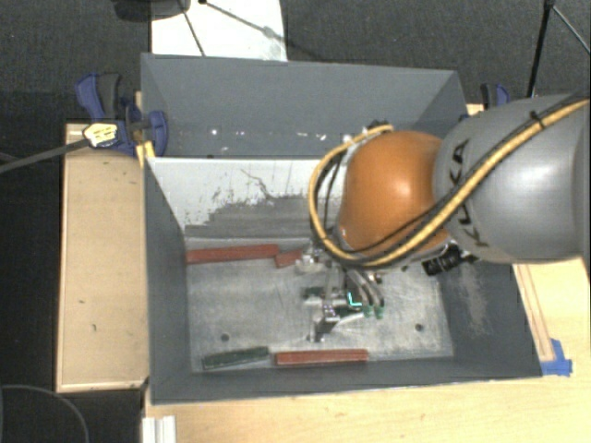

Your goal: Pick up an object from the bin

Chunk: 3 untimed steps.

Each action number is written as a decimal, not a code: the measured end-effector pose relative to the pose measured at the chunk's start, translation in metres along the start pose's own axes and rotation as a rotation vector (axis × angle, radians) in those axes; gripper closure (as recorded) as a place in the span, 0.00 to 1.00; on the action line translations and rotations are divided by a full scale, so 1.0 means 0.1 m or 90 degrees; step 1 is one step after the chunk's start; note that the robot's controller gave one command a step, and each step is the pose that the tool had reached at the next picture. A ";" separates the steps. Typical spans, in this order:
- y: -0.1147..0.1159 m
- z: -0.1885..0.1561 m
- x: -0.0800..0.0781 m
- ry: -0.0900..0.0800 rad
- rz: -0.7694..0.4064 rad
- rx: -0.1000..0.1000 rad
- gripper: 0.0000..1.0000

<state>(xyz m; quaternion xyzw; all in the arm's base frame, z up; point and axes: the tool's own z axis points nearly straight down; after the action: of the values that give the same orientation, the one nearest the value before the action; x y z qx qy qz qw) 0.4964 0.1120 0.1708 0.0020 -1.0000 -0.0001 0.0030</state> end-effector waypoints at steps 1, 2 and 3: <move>-0.01 -0.04 -0.02 -0.005 0.003 -0.001 0.00; -0.56 0.68 -0.26 -0.009 -0.038 0.000 0.00; -0.69 0.53 -0.24 -0.002 -0.057 0.000 0.00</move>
Offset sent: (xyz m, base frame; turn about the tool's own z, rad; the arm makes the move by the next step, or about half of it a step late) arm 0.0335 -0.0804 -0.1008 -0.0807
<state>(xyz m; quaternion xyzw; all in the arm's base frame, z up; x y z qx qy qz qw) 0.5208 0.0429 0.1178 0.0465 -0.9989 -0.0003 0.0015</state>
